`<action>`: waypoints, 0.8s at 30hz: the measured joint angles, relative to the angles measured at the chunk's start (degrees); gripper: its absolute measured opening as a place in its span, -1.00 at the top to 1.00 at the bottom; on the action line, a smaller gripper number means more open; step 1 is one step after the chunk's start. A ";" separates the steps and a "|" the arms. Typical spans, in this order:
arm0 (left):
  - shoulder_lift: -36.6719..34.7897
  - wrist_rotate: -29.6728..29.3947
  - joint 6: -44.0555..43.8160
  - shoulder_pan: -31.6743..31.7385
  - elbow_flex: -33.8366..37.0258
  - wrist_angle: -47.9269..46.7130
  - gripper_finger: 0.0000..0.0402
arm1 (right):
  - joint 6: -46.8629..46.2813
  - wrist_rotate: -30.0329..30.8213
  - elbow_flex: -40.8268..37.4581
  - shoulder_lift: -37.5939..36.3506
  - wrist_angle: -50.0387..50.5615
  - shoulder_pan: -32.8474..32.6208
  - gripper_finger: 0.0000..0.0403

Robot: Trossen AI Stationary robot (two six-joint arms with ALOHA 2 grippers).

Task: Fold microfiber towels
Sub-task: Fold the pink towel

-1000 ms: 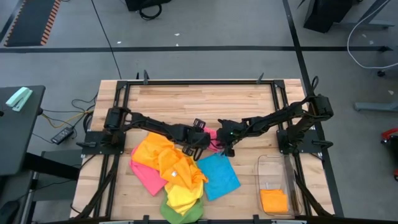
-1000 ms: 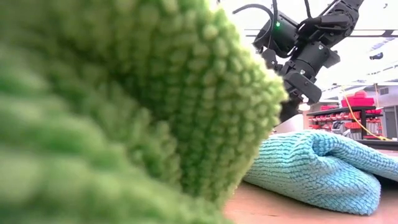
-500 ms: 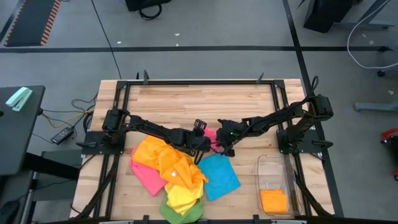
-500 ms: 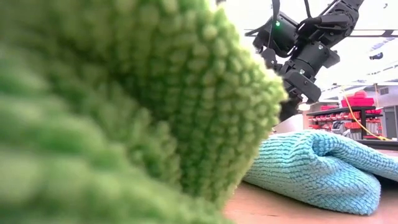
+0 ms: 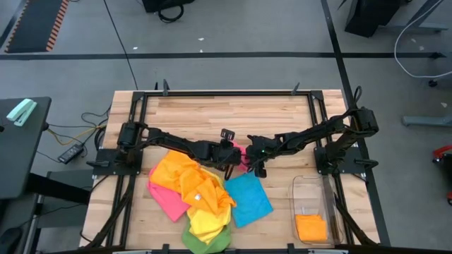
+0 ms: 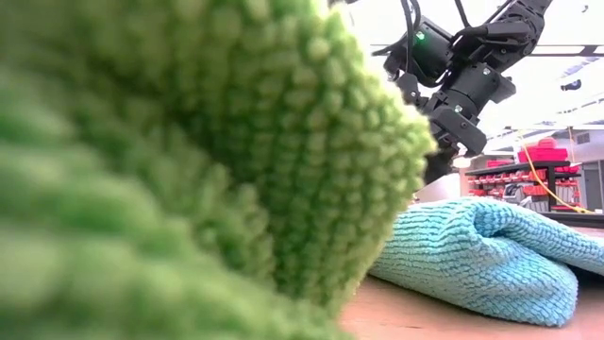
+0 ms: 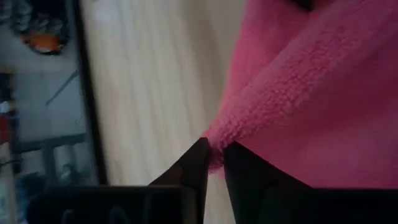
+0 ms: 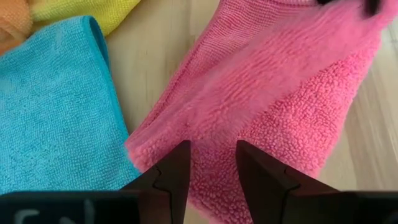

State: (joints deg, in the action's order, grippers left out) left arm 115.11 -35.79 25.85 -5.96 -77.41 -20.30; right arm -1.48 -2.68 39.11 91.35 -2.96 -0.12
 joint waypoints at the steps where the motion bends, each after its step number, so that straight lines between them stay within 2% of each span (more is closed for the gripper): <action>1: 0.00 0.92 0.02 -0.25 0.00 0.26 0.74 | 0.15 -0.02 0.00 0.00 0.00 -0.02 0.32; 13: 0.00 1.36 -1.58 -2.84 0.02 3.71 0.79 | 0.32 -0.04 0.00 0.00 0.02 -0.02 0.32; 22: 0.00 1.59 -2.69 2.13 0.02 3.79 0.79 | -0.32 -0.24 0.00 0.00 -0.04 0.00 0.32; 24: 0.00 4.89 -2.45 2.85 0.02 3.76 0.77 | -0.40 -0.35 0.00 0.00 -0.04 0.00 0.32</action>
State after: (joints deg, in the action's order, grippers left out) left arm 115.11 -30.90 23.40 -3.11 -77.38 -16.54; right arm -1.87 -3.03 39.11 91.35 -3.01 -0.12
